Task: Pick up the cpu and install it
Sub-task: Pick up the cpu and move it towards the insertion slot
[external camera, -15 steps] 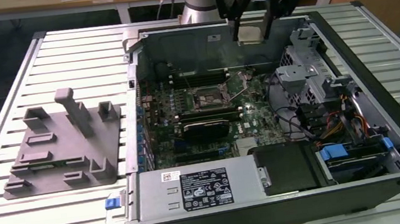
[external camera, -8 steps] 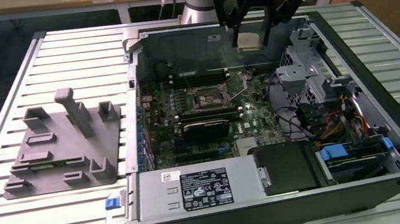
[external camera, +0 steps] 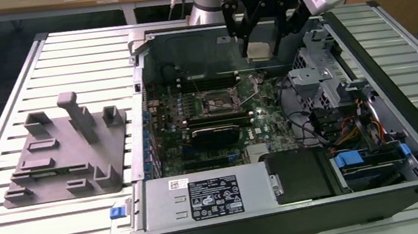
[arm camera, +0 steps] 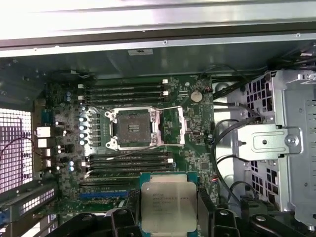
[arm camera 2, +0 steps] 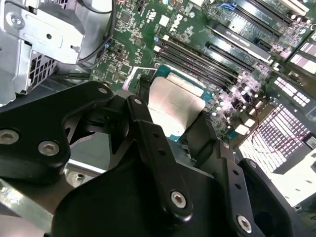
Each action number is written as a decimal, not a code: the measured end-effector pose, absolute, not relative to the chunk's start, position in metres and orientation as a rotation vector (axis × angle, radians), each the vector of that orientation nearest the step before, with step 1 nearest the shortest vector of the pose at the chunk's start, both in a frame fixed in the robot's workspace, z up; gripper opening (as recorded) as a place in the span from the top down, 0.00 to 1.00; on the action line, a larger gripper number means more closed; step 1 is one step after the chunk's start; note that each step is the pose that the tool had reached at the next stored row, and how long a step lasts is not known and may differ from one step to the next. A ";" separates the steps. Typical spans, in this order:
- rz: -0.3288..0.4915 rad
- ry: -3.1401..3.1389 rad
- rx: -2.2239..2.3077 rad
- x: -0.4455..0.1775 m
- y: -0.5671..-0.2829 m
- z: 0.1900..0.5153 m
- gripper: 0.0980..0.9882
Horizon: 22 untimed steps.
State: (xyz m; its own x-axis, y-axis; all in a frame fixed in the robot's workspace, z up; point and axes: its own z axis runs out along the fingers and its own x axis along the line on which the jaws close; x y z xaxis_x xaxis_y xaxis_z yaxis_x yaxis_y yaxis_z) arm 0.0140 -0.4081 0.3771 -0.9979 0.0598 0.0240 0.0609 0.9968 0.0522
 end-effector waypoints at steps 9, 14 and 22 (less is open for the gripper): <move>-0.083 -3.117 -0.094 0.014 -0.408 0.361 0.50; -0.082 -3.117 -0.094 0.014 -0.408 0.351 0.50; -0.082 -3.117 -0.094 0.014 -0.408 0.337 0.50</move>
